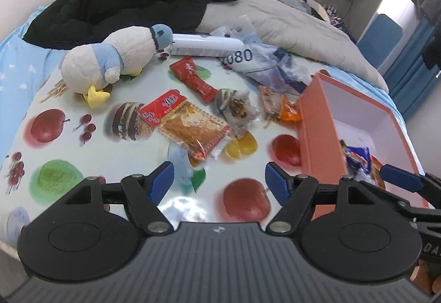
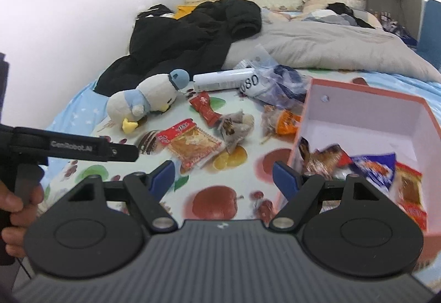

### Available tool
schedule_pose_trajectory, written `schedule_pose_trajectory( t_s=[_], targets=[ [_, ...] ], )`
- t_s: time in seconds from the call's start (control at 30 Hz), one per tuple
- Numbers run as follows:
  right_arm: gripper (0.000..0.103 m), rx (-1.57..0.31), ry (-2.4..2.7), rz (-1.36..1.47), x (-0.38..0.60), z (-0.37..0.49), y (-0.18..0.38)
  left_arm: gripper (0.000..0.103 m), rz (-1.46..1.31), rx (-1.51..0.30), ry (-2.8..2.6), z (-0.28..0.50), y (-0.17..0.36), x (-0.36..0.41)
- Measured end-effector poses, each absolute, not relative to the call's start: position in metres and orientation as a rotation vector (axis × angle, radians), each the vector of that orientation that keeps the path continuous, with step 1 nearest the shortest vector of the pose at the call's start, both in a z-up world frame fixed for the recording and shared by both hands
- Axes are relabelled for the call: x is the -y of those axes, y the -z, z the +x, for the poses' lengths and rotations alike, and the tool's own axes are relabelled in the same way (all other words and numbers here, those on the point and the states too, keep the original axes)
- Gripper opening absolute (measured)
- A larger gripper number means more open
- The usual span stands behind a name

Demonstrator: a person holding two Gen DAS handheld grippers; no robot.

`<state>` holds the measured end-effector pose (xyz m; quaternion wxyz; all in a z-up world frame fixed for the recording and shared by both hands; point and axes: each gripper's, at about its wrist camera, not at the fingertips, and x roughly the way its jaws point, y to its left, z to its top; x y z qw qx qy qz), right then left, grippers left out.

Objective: Organize snacks
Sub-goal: 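Grasp the dark red packet with the left tool while the right grasps a small clear bag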

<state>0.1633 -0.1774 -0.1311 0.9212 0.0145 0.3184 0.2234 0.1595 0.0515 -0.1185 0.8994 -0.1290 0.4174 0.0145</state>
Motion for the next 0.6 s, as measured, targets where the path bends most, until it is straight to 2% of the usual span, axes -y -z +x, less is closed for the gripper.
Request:
schedule_pose_trajectory(
  t_s=[0.13, 0.6],
  targets=[
    [0.073, -0.667, -0.512, 0.031, 0.163, 0.19, 0.137, 0.077, -0.309, -0.872, -0.039, 0.192, 0.133, -0.064],
    [0.069, -0.715, -0.481, -0.017, 0.106, 0.302, 0.197, 0.077, -0.426, -0.926, -0.039, 0.334, 0.207, -0.101]
  ],
)
